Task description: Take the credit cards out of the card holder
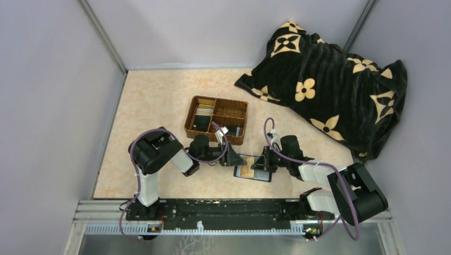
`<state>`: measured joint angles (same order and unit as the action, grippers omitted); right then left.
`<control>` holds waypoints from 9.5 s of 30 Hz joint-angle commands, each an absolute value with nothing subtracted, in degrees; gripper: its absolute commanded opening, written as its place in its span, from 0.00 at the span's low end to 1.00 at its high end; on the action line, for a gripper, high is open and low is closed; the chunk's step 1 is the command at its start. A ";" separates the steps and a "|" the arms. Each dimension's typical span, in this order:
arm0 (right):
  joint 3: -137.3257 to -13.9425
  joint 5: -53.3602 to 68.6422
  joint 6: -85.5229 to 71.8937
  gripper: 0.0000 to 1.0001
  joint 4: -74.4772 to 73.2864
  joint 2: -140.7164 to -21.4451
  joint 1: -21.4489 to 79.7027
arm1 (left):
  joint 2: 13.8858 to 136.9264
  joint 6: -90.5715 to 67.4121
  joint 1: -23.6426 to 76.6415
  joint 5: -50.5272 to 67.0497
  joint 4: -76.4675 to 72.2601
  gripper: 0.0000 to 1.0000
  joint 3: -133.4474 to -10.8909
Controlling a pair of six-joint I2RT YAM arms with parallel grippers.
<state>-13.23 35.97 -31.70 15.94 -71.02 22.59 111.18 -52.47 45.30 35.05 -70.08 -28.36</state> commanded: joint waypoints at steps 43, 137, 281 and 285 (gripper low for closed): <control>-11.41 34.90 -30.64 0.17 8.24 -55.64 19.95 | 117.45 -54.87 45.52 34.46 -69.67 0.64 -31.64; -20.21 16.86 -37.80 0.00 -15.10 -31.57 19.16 | 115.64 -64.06 43.51 40.29 -89.96 0.74 -30.97; -35.91 14.75 -35.17 0.00 20.00 -58.83 19.92 | 100.14 -72.87 28.48 35.88 -100.15 0.52 -23.86; -46.20 7.13 -30.27 0.00 17.39 -68.21 26.26 | 94.20 -69.59 27.25 37.09 -91.03 0.51 -26.60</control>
<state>-36.62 14.96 -35.03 13.98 -62.17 21.12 100.09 -71.37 28.18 34.63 -88.53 -23.70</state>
